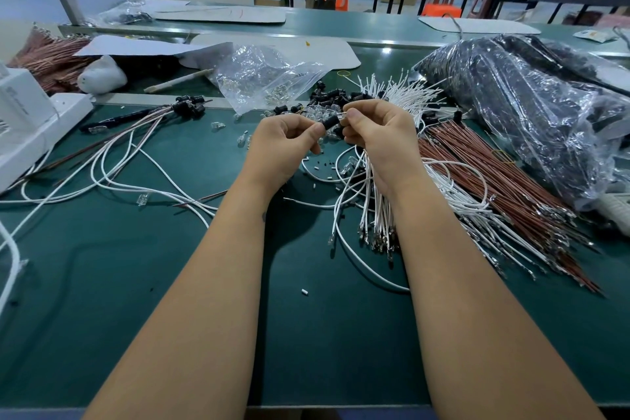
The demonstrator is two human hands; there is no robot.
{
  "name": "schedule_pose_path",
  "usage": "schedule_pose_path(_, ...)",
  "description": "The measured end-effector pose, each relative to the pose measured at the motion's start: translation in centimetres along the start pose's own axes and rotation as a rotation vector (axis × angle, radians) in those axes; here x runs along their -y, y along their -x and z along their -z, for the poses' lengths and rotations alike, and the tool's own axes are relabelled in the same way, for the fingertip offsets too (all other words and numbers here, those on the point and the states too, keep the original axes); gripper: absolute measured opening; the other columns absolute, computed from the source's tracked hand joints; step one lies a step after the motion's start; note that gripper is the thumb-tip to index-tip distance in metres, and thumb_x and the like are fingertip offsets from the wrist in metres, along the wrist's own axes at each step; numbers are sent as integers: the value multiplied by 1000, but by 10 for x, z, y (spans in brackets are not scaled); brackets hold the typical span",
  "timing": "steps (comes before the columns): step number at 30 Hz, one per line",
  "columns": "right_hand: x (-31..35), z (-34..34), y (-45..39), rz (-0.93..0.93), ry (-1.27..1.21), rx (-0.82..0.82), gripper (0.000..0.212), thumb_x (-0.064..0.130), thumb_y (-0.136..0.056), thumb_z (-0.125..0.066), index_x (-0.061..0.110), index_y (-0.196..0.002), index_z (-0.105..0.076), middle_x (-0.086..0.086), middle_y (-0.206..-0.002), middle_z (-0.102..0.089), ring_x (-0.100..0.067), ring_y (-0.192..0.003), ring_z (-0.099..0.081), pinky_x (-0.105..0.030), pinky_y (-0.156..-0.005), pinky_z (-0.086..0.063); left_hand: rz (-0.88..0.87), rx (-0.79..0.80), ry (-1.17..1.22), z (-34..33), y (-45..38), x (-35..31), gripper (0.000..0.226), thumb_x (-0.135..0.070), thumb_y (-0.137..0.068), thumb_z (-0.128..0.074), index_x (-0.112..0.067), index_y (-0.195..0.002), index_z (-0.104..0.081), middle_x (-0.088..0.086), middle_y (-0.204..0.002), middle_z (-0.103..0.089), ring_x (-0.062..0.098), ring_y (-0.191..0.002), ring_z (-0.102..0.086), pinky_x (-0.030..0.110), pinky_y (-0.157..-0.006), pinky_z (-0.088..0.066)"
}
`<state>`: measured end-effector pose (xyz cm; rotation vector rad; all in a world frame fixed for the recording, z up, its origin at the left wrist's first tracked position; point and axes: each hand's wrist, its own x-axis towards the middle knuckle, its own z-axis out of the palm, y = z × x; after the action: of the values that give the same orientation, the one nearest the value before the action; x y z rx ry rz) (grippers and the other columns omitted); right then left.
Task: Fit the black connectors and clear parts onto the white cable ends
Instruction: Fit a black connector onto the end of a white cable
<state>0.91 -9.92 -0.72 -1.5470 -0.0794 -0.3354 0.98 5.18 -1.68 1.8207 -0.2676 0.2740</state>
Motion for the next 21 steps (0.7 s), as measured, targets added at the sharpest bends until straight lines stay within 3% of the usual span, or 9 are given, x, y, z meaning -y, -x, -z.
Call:
schedule_pose_path(10, -2, -3, 0, 85, 239, -13, 17, 4, -90, -62, 19, -82, -67, 0, -75, -66, -7, -67, -60, -24, -69, -54, -33, -66, 37, 1, -3, 4, 6, -10, -84, -71, -9, -79, -70, 0, -63, -65, 4, -56, -58, 14, -62, -48)
schedule_pose_path(15, 0, -2, 1, 23, 94, -1, 13, 4, -91, -62, 15, -86, -69, 1, -73, -66, -5, -64, -60, -18, -64, -51, -40, -45, 43, 1, -3, 3, 6, -12, -85, -71, -7, -81, -71, 1, -64, -65, 3, -55, -56, 13, -59, -44)
schedule_pose_path(21, 2, -2, 2, -24, -15, 3, 13, 3, -92, -61, 12, -86, -68, 1, -70, -65, -8, -65, -61, -21, -65, -52, -31, -29, 32, -1, 0, 0, 12, -14, -89, -67, -4, -82, -70, 2, -63, -64, -4, -47, -51, 7, -55, -37)
